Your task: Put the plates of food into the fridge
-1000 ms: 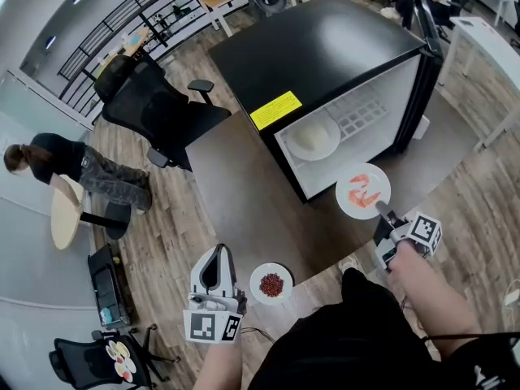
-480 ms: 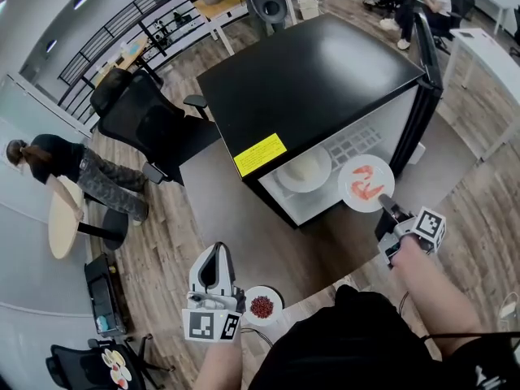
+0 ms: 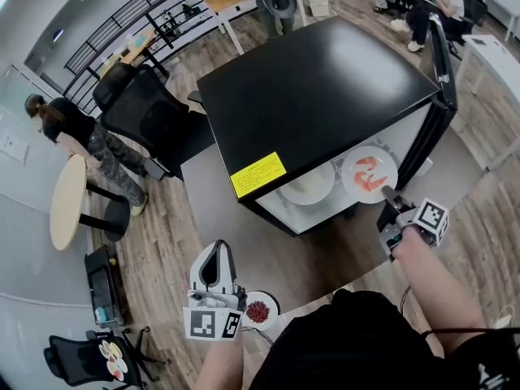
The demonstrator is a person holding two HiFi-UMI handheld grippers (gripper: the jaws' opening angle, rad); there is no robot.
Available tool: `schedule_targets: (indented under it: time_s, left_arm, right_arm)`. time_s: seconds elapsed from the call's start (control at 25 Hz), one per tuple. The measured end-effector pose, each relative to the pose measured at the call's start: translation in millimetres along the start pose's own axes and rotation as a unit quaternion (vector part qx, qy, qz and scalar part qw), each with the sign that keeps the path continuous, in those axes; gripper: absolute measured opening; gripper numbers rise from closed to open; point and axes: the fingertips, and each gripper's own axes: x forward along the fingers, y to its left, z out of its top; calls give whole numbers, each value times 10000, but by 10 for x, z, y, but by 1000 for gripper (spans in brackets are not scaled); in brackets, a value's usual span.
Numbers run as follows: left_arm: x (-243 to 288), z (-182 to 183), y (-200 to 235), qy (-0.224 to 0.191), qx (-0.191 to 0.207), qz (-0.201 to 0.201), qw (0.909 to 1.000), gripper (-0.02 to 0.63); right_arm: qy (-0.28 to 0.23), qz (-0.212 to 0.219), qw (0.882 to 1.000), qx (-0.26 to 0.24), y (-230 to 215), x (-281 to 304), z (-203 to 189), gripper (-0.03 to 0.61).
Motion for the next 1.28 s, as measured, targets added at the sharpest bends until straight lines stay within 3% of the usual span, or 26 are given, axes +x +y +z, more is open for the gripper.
schedule_targets:
  time_s: [0.76, 1.08, 1.28]
  left_arm:
    - [199, -85, 143, 170, -19, 401, 9990, 3]
    - [163, -114, 192, 235, -120, 497, 9984, 3]
    - [64, -107, 255, 197, -120, 615, 9978, 3]
  right_arm:
    - [-257, -342, 9980, 456, 137, 563, 291, 15]
    - [-288, -77, 9995, 111, 253, 642, 314, 25]
    - [-19, -284, 9991, -329, 172, 605, 218, 120]
